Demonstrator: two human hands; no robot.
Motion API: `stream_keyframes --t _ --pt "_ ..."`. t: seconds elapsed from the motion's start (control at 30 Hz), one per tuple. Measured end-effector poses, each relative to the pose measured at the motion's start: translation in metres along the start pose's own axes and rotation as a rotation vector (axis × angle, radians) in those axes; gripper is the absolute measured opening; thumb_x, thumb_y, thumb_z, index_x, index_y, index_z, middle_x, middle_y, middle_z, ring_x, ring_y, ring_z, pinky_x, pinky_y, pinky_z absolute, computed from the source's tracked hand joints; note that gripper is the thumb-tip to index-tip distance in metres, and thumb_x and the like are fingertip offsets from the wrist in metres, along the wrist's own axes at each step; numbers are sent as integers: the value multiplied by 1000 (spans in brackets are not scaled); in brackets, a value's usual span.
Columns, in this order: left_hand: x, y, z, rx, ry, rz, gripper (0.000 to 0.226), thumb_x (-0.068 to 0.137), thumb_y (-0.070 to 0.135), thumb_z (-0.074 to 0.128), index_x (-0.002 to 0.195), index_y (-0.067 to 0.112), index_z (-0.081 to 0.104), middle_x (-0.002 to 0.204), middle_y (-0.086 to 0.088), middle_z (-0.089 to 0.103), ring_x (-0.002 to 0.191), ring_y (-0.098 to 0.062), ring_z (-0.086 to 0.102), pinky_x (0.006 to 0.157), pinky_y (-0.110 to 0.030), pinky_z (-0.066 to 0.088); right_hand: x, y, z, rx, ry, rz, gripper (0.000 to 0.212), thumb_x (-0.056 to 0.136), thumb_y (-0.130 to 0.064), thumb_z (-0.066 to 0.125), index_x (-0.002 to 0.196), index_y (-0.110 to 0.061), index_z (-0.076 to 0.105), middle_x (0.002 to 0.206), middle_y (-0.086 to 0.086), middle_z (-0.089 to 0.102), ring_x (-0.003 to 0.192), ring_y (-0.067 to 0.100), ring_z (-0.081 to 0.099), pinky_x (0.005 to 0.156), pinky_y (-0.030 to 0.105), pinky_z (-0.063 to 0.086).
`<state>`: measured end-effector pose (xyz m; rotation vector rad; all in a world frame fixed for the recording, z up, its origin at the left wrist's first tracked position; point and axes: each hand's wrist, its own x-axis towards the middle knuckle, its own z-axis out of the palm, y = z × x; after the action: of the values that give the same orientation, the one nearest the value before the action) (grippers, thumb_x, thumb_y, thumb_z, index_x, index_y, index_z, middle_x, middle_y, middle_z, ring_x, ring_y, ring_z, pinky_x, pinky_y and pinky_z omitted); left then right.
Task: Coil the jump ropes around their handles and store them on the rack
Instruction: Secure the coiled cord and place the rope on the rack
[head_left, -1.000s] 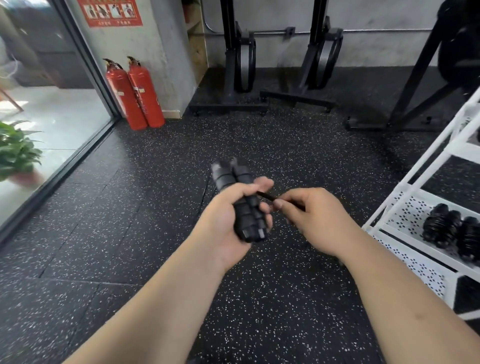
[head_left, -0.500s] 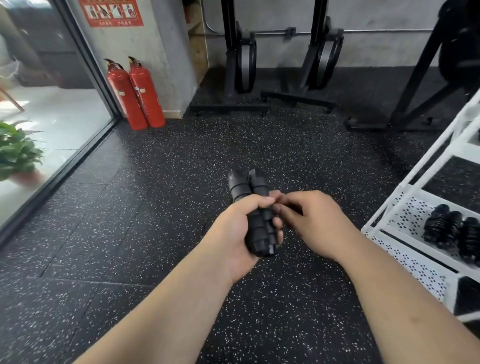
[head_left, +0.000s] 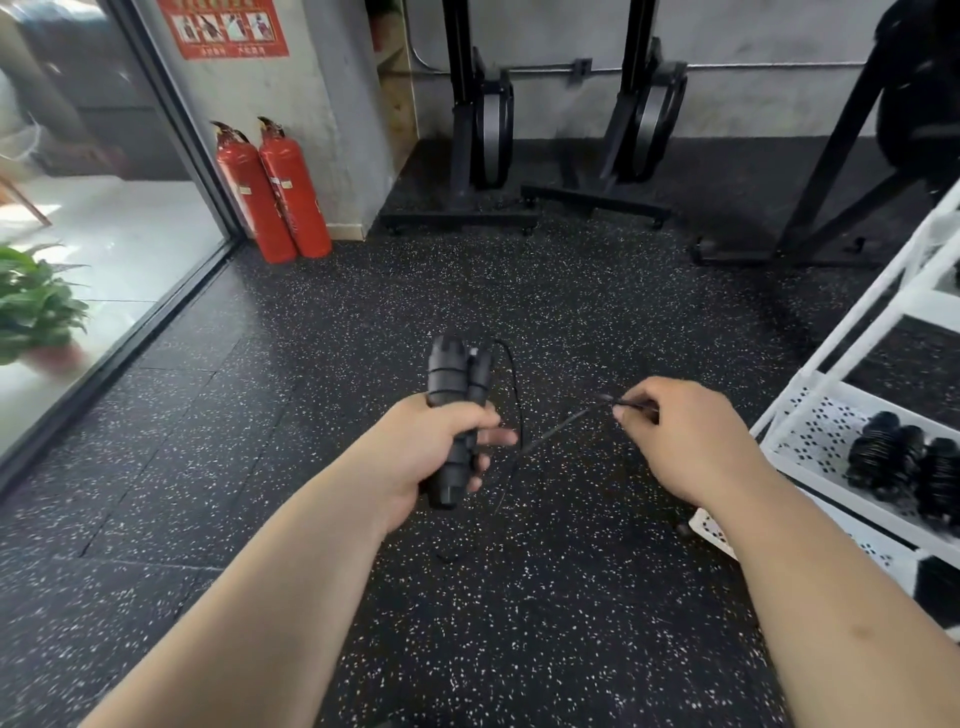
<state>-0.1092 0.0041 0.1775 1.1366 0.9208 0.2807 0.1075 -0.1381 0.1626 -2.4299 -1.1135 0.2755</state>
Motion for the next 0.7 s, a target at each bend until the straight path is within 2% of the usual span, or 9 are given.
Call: stream_keyframes --t 0.07,0.13,0.2,0.3,0.4,0.5,0.57,0.7 --pt "3 -6 2 197 55 95 17 96 9 72 111 10 67 87 -7 72 66 -18 60 68 -37 53 -2 -1 4 -47 -133 11 35 99 -48 71 131 -34 67 116 -9 74 98 15 65 85 34 55" --pt "6 -9 4 507 165 213 14 94 17 73 103 19 63 80 0 67 65 -16 60 68 -33 51 -5 -4 8 -70 -250 9 57 93 -53 77 145 -35 59 129 -9 70 106 16 67 87 33 56" --pt "4 -11 7 841 275 321 18 93 25 70 101 27 54 80 5 65 67 -17 61 62 -32 44 -7 -7 8 -79 -311 -13 75 88 -54 82 154 -37 51 146 -6 61 115 18 66 83 32 55" --pt "-3 -14 12 1165 383 446 31 93 33 66 116 32 46 90 9 62 75 -19 61 65 -35 43 -7 -10 5 27 -284 -116 85 81 -53 88 155 -44 48 150 -11 57 122 9 62 100 36 53" --pt "-6 -15 15 1332 476 559 41 92 37 70 123 31 42 104 9 61 81 -20 59 69 -35 45 -6 -16 3 225 -148 -225 79 86 -48 85 154 -49 45 141 -25 55 111 -7 61 99 33 56" --pt "-6 -14 17 1390 529 623 46 91 36 73 123 30 41 109 8 61 90 -20 62 70 -35 47 -10 -23 -1 358 -85 -332 71 89 -43 83 150 -53 47 141 -33 47 121 -7 57 99 25 51" --pt "-6 -13 18 1409 547 650 48 90 36 75 124 29 40 111 7 61 94 -21 64 71 -36 49 -14 -27 -3 395 -64 -374 61 88 -42 84 141 -52 57 139 -29 50 124 -4 56 100 24 48" --pt "-6 -13 22 1409 585 674 53 90 40 76 128 28 41 114 6 61 97 -22 65 74 -35 50 -17 -31 -4 394 -10 -375 37 83 -51 86 115 -46 70 121 -23 61 115 -3 60 94 20 44"
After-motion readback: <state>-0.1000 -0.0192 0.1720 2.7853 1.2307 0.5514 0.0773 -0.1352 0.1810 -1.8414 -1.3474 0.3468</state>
